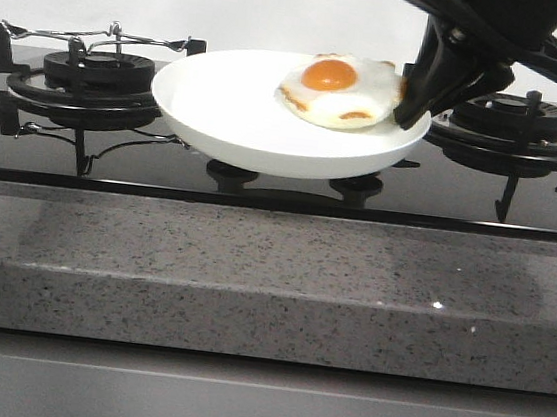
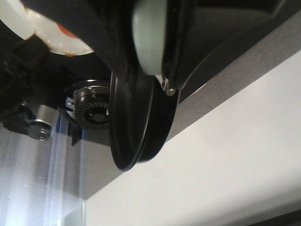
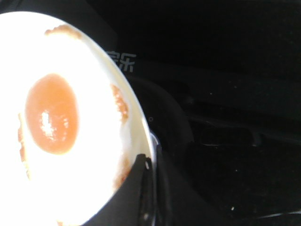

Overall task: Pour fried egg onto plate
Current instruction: 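Return the empty pan to its burner with the left gripper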

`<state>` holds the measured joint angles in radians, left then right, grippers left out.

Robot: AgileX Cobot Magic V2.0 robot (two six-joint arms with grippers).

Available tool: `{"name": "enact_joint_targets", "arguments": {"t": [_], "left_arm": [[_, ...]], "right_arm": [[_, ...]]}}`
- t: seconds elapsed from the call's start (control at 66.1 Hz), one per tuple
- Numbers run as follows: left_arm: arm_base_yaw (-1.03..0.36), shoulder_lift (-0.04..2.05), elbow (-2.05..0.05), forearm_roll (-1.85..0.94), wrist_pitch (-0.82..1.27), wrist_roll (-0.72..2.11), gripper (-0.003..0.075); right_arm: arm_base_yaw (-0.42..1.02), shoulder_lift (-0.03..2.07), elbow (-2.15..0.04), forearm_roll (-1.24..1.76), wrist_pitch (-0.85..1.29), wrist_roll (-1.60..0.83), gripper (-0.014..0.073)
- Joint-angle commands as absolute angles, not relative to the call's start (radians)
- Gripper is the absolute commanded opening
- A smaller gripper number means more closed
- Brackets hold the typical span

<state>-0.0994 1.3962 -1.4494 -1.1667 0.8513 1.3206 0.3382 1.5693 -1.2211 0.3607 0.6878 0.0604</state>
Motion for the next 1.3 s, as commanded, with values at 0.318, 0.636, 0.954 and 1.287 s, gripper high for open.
{"name": "enact_joint_targets", "arguments": {"t": [0.318,0.636,0.954,1.287], "left_arm": [[0.209,1.389,-1.488,-1.250,0.805,0.811,-0.0020],[0.358,1.567,-1.488,-1.345,0.983,0.557,-0.0020],[0.363,1.757,-1.488,-1.453,1.073,0.533,-0.0020],[0.363,1.841,-1.488,-1.443,1.131,0.523,0.0070]], "right_arm": [[0.338,1.534,-1.246,0.358,0.655,0.054,-0.0067],[0.338,1.534,-1.246,0.358,0.655,0.054,-0.0067],[0.338,1.534,-1.246,0.358,0.655,0.054,-0.0067],[0.338,1.534,-1.246,0.358,0.655,0.054,-0.0067]]}}
